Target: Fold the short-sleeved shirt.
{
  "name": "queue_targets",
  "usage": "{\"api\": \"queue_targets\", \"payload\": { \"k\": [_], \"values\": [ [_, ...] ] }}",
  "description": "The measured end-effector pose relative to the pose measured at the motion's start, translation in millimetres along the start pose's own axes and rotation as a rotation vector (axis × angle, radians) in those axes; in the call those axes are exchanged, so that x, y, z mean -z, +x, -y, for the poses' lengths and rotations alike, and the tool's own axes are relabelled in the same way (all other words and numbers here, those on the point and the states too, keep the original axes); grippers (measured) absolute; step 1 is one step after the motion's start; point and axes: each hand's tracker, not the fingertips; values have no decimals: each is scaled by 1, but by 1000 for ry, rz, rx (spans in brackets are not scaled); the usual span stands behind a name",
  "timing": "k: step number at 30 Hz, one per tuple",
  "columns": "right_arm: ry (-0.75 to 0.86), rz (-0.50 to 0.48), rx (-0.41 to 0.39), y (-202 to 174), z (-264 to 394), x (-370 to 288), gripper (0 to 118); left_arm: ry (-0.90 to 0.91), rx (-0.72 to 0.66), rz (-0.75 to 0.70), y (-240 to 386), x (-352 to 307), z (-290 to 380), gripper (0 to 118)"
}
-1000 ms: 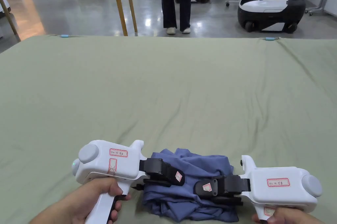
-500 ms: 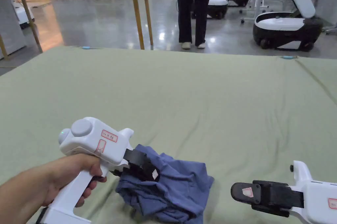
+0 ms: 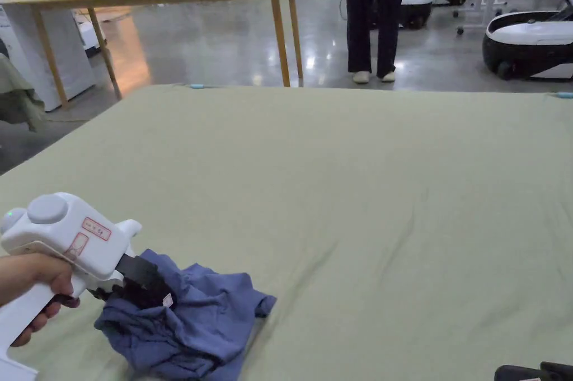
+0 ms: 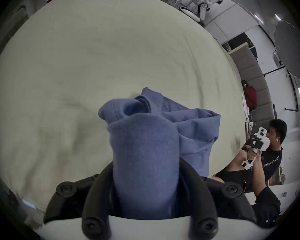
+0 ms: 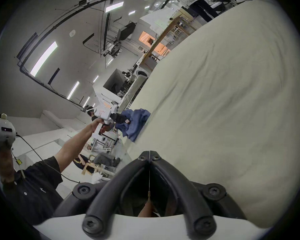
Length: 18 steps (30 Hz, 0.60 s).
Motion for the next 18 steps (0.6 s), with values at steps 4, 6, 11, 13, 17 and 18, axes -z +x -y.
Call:
{"api": "queue_targets", "payload": {
  "k": [4,6,11,13,17,18],
  "values": [
    [-20,22,-1,0,0,12,1,-13,-25,27,-12,-2,4,32],
    [-28,28,0,-1,-1,17,1,-16,-33,52,-18,1,4,33],
    [-27,46,-26,-10,-3,19,1,41,22,-203,-29,6,6,105],
    [-13,71,-59,-18,-7,13,1,80,22,-255,-28,-11,8,104],
    [118,340,-268,-55,-28,-14,1,351,55,-326,5,-67,14,104],
    [195,450,-349,-69,-34,-22,1,474,90,-357,29,-78,20,104]
  ]
}}
